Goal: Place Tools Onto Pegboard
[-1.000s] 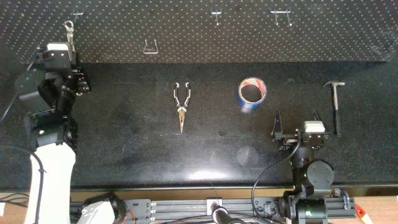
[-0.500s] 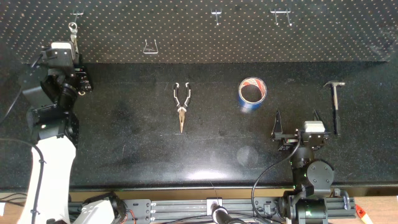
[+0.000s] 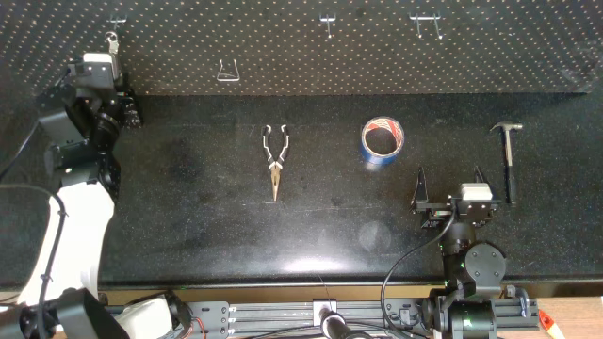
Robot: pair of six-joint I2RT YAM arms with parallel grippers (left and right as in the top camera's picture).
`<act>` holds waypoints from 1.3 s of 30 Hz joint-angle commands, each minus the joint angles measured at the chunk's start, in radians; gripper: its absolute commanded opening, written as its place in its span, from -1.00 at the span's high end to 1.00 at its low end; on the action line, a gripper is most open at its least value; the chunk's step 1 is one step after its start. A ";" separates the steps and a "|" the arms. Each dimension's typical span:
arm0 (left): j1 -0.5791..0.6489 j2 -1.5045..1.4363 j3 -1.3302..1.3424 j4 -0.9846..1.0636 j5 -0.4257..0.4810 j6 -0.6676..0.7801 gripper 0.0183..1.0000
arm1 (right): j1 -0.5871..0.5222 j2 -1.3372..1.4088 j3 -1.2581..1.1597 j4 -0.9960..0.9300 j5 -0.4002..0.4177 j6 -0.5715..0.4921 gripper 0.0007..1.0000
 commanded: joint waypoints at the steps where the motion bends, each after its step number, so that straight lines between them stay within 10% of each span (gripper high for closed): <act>1: 0.002 0.052 0.062 -0.001 -0.001 -0.017 0.98 | 0.007 -0.009 -0.005 -0.001 -0.006 0.011 -0.96; 10: 0.002 0.085 0.096 0.000 -0.001 -0.017 0.86 | 0.007 -0.009 -0.005 -0.001 -0.006 0.011 -0.96; 22: 0.002 0.062 0.096 -0.049 -0.002 -0.016 -0.98 | 0.007 -0.009 -0.005 -0.001 -0.006 0.011 -0.96; 39: 0.000 -0.373 0.095 -0.543 -0.010 -0.017 -0.99 | 0.007 -0.009 -0.005 -0.001 -0.006 0.011 -0.96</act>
